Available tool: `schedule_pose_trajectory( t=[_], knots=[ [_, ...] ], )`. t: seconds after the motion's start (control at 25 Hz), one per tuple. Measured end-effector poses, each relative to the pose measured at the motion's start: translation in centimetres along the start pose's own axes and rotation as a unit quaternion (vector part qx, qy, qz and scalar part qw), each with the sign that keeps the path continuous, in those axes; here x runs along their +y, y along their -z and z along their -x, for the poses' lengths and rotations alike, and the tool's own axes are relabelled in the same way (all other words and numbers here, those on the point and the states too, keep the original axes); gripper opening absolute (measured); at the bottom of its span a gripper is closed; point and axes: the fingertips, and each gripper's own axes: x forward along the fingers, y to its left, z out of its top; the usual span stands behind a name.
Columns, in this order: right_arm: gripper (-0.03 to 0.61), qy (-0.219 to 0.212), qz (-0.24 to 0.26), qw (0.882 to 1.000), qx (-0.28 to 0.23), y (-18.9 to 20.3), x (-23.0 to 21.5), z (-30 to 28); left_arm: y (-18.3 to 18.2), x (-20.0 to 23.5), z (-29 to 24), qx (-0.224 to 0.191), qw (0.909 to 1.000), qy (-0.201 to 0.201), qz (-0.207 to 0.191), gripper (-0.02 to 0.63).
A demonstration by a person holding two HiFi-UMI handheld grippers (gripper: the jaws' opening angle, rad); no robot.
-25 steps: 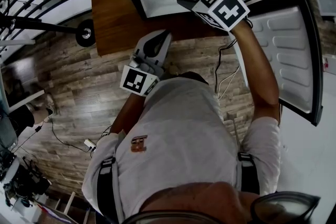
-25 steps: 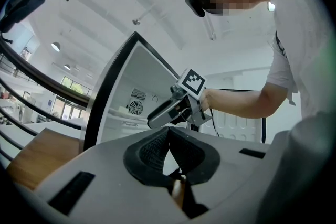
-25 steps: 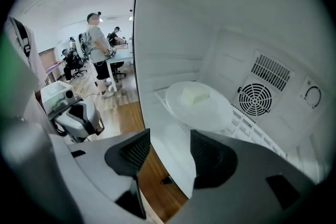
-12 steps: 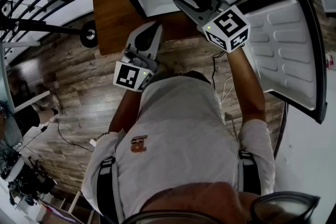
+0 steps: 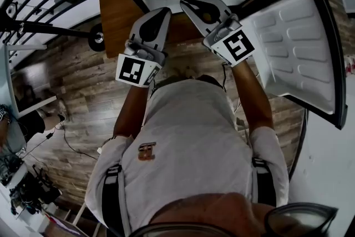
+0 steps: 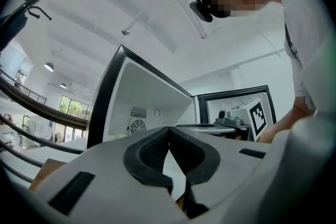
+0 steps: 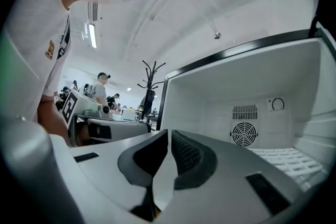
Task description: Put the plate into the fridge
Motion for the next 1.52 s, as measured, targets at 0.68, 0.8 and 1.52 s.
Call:
schedule_pose_trajectory(
  t=[0.68,0.8,1.52],
  knots=[
    [0.034,0.002,-0.026,0.998,-0.062,-1.7,2.5,2.2,-1.4,-1.4,-0.8,0.013,0.9993,-0.004,-0.036,0.018],
    [0.032,-0.008,-0.031,0.998,-0.054,-1.4,2.7,2.3,-1.6,-1.4,-0.6,0.014,0.9991,-0.013,-0.037,0.018],
    [0.032,-0.027,-0.034,0.997,-0.061,-1.6,3.2,2.6,-1.6,-1.5,0.9,0.023,0.9978,-0.044,-0.044,0.018]
  ],
)
